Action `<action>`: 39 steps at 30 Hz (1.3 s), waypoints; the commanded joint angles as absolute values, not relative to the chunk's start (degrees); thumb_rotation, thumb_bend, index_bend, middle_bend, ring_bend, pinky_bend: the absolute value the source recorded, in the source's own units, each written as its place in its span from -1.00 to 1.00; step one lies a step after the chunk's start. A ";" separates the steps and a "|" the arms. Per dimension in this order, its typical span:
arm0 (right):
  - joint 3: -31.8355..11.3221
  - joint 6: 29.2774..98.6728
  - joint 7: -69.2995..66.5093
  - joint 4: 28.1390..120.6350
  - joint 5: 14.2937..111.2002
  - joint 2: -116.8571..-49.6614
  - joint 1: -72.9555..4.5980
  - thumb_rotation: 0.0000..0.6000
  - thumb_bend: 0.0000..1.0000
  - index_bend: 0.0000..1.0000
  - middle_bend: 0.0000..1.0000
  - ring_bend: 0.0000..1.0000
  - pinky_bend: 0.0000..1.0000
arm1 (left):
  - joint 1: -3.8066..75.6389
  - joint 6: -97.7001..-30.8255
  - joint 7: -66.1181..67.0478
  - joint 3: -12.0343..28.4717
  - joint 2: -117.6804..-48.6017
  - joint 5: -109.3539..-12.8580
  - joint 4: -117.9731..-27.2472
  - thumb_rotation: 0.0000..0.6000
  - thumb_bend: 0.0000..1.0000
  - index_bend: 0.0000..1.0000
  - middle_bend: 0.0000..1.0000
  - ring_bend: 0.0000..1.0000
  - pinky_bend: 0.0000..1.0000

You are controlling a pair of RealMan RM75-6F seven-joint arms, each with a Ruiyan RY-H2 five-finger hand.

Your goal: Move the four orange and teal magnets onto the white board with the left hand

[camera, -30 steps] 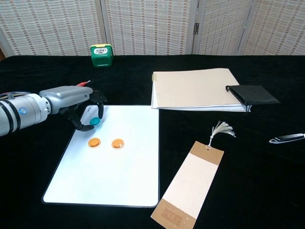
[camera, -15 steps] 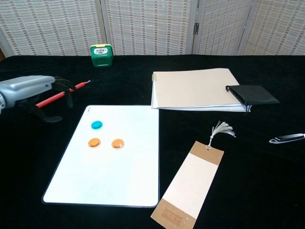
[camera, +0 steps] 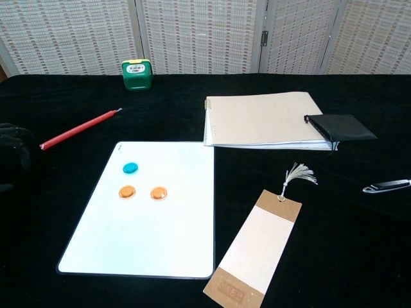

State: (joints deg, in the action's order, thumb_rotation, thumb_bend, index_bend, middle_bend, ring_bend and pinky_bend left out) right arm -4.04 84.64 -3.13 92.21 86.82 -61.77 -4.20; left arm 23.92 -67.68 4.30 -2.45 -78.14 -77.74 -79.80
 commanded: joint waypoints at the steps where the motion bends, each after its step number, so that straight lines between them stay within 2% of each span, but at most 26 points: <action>1: -4.02 84.56 -3.07 92.27 86.90 -61.79 -4.31 1.00 0.06 -1.00 -0.96 -1.00 -1.00 | 21.81 -69.52 3.28 -3.76 -77.67 -79.12 -79.43 1.00 -0.24 -0.09 -0.70 -1.00 -1.00; 21: -3.75 83.59 -2.58 92.65 87.57 -61.80 -5.36 1.00 0.06 -1.00 -0.96 -1.00 -1.00 | 14.21 -71.44 0.56 -6.82 -77.90 -81.05 -76.95 1.00 -0.27 -0.18 -0.70 -1.00 -1.00; 39: -3.47 83.83 -2.04 93.19 87.85 -61.66 -5.48 1.00 0.06 -1.00 -0.96 -1.00 -1.00 | 12.01 -70.18 0.02 -7.01 -79.52 -82.96 -74.97 1.00 -0.28 -0.13 -0.70 -1.00 -1.00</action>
State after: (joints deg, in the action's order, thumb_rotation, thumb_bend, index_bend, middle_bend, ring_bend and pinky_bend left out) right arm -3.47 83.84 -2.04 93.18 87.85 -61.67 -5.48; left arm 11.99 -70.28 0.02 -7.08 -79.44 -82.90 -75.06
